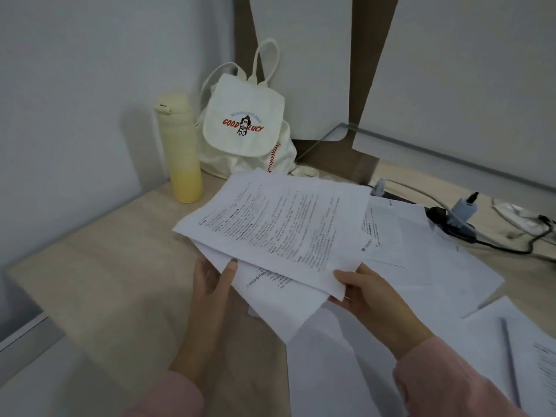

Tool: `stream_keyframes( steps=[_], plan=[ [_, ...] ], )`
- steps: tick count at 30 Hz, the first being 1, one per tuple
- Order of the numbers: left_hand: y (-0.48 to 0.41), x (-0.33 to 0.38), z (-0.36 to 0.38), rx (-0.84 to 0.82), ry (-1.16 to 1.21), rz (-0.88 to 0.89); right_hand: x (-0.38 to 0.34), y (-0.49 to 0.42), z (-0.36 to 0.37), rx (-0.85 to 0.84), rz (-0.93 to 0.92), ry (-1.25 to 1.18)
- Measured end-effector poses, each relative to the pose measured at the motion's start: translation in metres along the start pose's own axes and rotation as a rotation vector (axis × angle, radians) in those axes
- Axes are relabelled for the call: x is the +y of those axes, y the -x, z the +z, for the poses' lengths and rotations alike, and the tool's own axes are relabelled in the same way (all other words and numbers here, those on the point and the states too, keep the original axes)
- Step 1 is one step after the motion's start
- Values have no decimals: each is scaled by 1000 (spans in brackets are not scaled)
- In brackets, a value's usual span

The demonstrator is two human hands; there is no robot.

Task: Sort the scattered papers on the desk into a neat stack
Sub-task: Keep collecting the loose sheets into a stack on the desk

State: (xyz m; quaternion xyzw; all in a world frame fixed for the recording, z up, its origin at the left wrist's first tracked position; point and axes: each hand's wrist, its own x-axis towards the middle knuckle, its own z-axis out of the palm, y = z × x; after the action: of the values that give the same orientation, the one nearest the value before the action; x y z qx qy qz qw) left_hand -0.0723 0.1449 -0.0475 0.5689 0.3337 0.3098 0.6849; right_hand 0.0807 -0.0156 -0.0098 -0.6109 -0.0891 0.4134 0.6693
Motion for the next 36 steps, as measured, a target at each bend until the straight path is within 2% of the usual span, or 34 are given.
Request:
stream_keyframes(
  steps=[3,6,10,14,17,20,25,31,36],
  plan=[
    [4,2,1,-19,83,-133,7,26,-18,-80,38,44],
    [17,6,6,-49,65,-193,2,42,-41,-25,28,69],
    [35,10,9,-182,-94,-158,-5,52,-67,170,-49,137],
    [49,13,9,-245,-64,-232,0,51,-76,469,-147,322],
    [55,13,7,-211,28,-243,-1,54,-88,597,-241,193],
    [58,15,3,-185,94,-264,-2,62,-104,532,-298,-81],
    [57,15,0,-145,171,-296,-6,71,-115,353,-220,-363],
    [58,16,5,-139,196,-273,-7,81,-112,322,-128,-398],
    [60,17,5,-155,216,-240,-6,82,-106,258,-154,-306]
  ],
)
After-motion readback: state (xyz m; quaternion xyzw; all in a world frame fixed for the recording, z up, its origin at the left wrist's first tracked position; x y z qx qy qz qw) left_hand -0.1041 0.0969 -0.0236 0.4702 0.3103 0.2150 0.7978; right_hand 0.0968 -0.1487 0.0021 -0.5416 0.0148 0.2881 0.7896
